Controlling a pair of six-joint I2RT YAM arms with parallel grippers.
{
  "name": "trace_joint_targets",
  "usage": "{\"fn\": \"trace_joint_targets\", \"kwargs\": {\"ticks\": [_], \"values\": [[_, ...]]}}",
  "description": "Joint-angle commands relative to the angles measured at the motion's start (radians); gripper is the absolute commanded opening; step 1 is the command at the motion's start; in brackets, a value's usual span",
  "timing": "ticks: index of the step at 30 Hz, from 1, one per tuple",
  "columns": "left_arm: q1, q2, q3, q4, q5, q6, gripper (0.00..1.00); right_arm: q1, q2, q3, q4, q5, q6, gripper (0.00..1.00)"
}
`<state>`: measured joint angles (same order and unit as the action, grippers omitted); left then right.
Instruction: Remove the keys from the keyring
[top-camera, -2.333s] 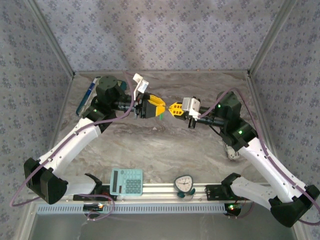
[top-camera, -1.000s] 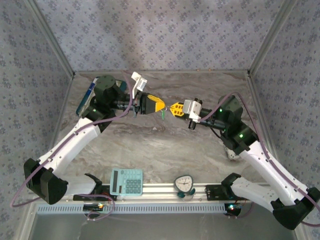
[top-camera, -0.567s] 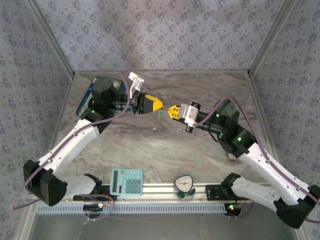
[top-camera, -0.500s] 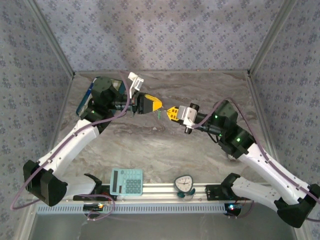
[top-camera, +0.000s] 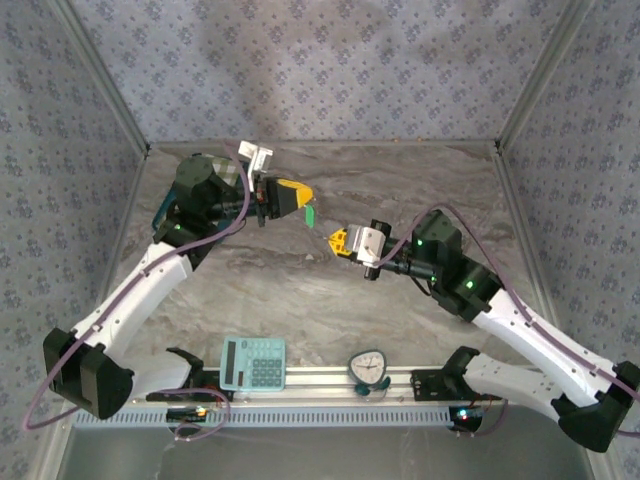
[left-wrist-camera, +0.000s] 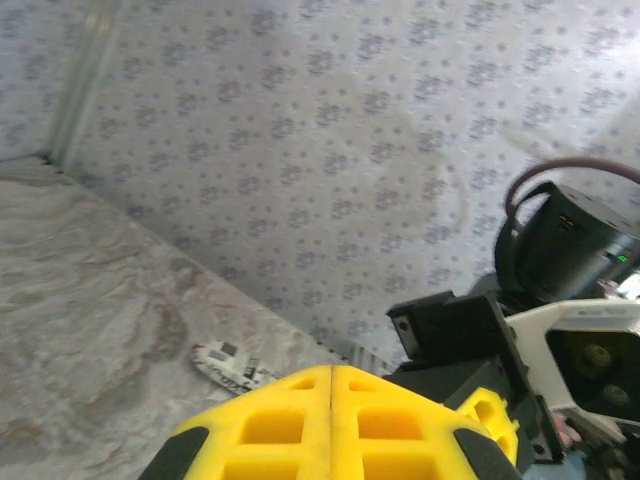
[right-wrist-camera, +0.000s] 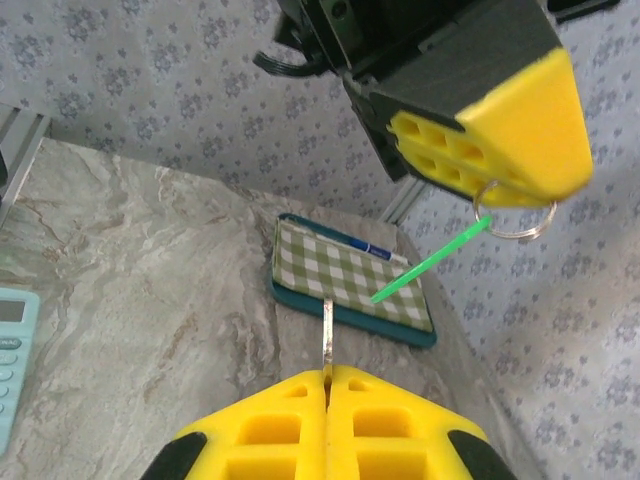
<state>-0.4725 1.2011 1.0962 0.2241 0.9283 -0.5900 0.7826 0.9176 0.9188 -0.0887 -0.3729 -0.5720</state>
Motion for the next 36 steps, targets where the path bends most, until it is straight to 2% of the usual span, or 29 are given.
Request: {"fn": "trace_joint_targets", "kwargs": {"ticks": [1, 7, 13, 17, 28, 30, 36], "values": [[0.005, -0.034, -0.018, -0.109, -0.105, 0.107, 0.0, -0.024, -0.031, -0.055, 0.057, 0.045, 0.105, 0.0], [0.017, -0.023, -0.087, -0.258, -0.303, 0.22, 0.0, -0.08, -0.058, -0.18, 0.167, 0.118, 0.268, 0.0], [0.035, 0.071, -0.171, -0.281, -0.49, 0.21, 0.0, -0.157, -0.045, -0.291, 0.255, 0.238, 0.445, 0.0], [0.035, 0.161, -0.188, -0.287, -0.584, 0.188, 0.0, -0.207, -0.041, -0.359, 0.304, 0.268, 0.541, 0.0], [0.044, 0.423, -0.131, -0.313, -0.711, 0.13, 0.0, -0.262, -0.011, -0.47, 0.373, 0.293, 0.634, 0.0], [0.046, 0.455, -0.116, -0.32, -0.729, 0.127, 0.05, -0.269, -0.002, -0.478, 0.384, 0.289, 0.649, 0.0], [0.051, 0.434, -0.109, -0.354, -0.829, 0.107, 0.41, -0.273, 0.052, -0.482, 0.382, 0.309, 0.692, 0.0]]}}
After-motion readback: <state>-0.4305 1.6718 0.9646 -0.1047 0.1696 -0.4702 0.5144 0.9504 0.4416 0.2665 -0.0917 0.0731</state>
